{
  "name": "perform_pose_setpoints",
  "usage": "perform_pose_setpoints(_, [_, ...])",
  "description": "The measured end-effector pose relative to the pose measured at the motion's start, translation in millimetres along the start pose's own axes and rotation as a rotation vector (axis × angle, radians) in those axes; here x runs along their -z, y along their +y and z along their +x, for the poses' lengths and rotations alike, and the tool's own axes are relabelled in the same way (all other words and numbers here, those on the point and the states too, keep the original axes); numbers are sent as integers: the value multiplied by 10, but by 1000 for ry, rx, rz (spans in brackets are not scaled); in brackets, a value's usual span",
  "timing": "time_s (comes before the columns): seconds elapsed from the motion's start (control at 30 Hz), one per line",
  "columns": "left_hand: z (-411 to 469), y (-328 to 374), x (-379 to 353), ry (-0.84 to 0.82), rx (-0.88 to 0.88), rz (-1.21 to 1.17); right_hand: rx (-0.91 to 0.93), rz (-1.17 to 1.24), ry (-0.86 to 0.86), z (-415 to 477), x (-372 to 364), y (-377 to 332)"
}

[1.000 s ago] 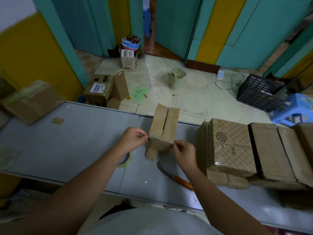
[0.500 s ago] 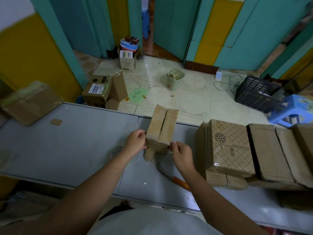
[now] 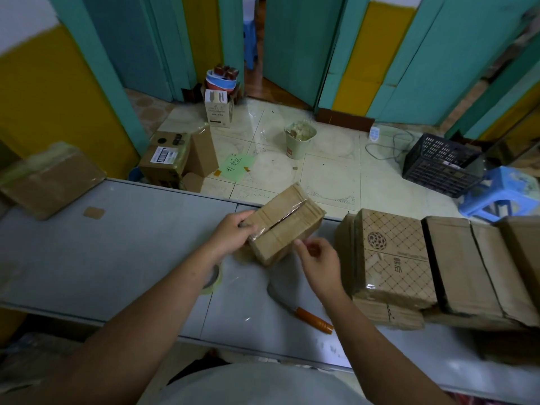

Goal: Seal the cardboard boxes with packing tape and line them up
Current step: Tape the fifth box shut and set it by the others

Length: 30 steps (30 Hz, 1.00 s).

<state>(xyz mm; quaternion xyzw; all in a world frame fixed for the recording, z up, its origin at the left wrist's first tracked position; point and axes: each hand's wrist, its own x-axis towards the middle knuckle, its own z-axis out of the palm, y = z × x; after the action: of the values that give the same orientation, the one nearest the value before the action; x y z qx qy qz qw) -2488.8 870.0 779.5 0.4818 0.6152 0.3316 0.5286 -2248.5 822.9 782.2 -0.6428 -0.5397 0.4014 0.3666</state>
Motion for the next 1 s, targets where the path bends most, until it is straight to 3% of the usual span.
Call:
perform_pose_setpoints(0.13, [104, 233, 241, -93, -44, 184, 146, -86, 39, 57, 227, -159])
perform_pose_setpoints(0.33, [211, 535, 436, -321, 21, 433, 330, -692, -302, 235, 355, -367])
perform_pose_setpoints(0.47, [200, 603, 390, -357, -23, 484, 306, -737, -464, 266, 360, -431])
perform_pose_setpoints(0.57, [150, 500, 332, -241, -112, 405, 239, -615, -375, 224, 375, -427])
perform_pose_setpoints(0.7, [-70, 265, 104, 280, -169, 214, 135, -494, -192, 111, 323, -349])
perform_pose_setpoints(0.77, [-194, 114, -114, 425, -108, 36, 69, -425, -92, 44, 251, -324])
perform_pose_setpoints(0.9, [-432, -28, -699, 135, 133, -343, 30, -358, 20, -81, 108, -311])
perform_pose_setpoints(1.0, [-416, -70, -875, 15, 60, -284, 34, -354, 37, -156, 57, -315])
